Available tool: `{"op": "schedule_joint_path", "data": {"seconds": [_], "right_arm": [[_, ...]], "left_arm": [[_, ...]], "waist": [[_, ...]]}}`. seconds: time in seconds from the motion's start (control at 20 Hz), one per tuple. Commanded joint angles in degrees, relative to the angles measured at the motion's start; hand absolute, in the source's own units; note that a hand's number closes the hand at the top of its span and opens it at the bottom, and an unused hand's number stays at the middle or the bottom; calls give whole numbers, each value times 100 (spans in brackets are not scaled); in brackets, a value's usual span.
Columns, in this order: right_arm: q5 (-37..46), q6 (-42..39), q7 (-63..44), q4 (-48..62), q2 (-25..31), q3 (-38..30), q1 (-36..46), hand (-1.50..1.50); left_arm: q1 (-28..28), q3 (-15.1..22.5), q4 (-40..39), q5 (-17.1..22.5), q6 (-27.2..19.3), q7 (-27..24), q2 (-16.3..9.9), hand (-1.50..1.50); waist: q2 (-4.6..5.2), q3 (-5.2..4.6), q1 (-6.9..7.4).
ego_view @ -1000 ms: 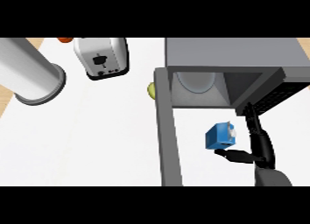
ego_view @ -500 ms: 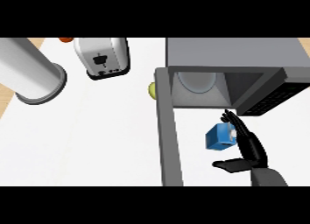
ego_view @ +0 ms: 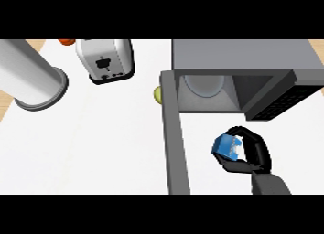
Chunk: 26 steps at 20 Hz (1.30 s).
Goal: Pick up the milk, place it into the microwave and close the microwave
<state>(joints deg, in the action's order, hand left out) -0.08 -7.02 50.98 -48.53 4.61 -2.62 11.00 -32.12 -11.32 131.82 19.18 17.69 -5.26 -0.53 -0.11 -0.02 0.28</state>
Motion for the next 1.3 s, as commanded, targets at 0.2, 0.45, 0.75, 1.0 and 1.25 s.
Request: {"op": "schedule_joint_path", "data": {"seconds": [0.2,0.45,0.75,1.0,1.25], "right_arm": [[-98,-63,-165,-1271,-191,249,-620,150],[-582,-284,-75,-557,534,-674,-2,150],[-792,-679,-758,-1878,238,-214,-723,150],[-656,-270,-1860,-3065,408,-79,-523,150],[44,697,-2189,-3009,20,169,-52,150]], "left_arm": [[81,248,-41,-234,-135,-69,50,-150],[-108,-294,238,400,167,218,-24,-150],[140,-11,343,194,-152,426,43,-150],[247,-328,-58,455,46,306,-90,-150],[-82,-611,-350,470,486,-131,-40,-150]], "waist": [[-1,0,-25],[10,4,19],[0,1,-30],[-3,-3,-34],[2,-2,22]]}}
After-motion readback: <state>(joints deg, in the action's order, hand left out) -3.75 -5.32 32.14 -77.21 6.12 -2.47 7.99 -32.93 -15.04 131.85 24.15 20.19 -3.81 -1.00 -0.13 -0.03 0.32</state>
